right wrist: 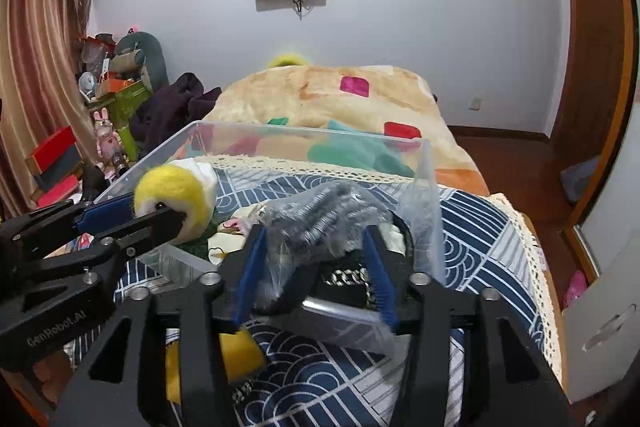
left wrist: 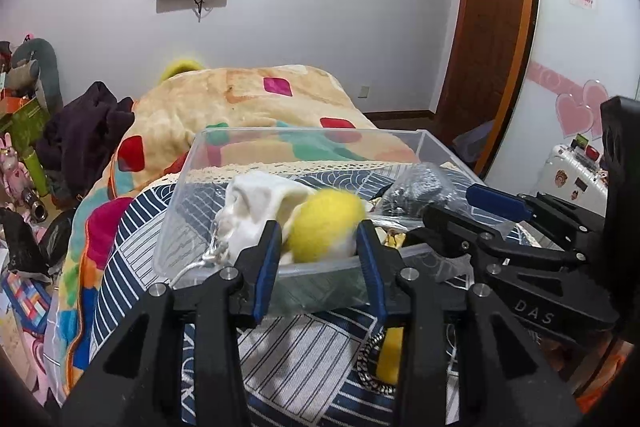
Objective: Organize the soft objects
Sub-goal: 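Place the yellow ball into the box with the left tool while the right tool drops the sock in, then grasp the yellow sponge with the left tool while the right tool grasps the beaded chain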
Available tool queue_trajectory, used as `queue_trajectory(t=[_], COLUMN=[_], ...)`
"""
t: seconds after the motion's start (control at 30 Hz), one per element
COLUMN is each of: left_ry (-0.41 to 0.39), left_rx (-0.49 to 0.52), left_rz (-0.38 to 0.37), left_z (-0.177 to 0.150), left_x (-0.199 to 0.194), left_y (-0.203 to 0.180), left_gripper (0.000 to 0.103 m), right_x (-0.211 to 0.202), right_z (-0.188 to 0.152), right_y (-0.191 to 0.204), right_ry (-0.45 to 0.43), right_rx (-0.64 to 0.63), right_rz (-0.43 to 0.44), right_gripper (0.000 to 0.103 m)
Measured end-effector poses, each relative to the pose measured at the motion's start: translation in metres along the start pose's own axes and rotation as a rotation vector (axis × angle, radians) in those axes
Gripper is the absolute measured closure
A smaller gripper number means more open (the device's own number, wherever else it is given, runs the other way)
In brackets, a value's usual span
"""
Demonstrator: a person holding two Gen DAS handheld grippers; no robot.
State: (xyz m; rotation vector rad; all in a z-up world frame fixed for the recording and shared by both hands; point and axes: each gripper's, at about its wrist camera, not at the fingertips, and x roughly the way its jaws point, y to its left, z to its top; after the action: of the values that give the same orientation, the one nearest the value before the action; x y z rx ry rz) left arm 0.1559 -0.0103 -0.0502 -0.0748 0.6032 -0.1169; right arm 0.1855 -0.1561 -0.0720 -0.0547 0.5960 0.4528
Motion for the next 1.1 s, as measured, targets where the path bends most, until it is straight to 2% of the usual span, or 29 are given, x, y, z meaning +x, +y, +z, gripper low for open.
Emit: queue_trajectory(t=[0.1, 0.17, 0.33, 0.53, 0.73, 0.9, 1.1], left_ry=[-0.01, -0.015, -0.033, -0.011, 0.052, 0.105, 0.124], left_rx=[-0.01, -0.019, -0.042, -0.031, -0.017, -0.018, 0.002], left_rz=[-0.013, -0.024, -0.055, -0.097, -0.126, -0.154, -0.143], left_z=[-0.003, -0.004, -0.011, -0.027, -0.046, -0.055, -0.061], left_x=[-0.008, -0.013, -0.029, -0.036, -0.024, -0.013, -0.001], left_y=[0.002, 0.003, 0.005, -0.005, -0.019, -0.03, -0.039], left_gripper=[0.06, 0.06, 0.06, 0.06, 0.06, 0.06, 0.06], right_x=[-0.004, -0.006, -0.021, -0.03, -0.032, -0.023, -0.015], right_z=[0.001, 0.001, -0.003, -0.015, -0.025, -0.042, -0.053], right_y=[0.002, 0.002, 0.002, -0.003, -0.007, -0.014, -0.017], right_ry=[-0.013, -0.026, -0.06, -0.061, -0.046, 0.015, 0.063], right_rx=[-0.012, -0.016, -0.028, -0.018, 0.013, 0.066, 0.084], right_rz=[-0.009, -0.017, -0.025, -0.039, -0.02, 0.011, 0.015], right_gripper=[0.048, 0.041, 0.033, 0.033, 0.033, 0.033, 0.033])
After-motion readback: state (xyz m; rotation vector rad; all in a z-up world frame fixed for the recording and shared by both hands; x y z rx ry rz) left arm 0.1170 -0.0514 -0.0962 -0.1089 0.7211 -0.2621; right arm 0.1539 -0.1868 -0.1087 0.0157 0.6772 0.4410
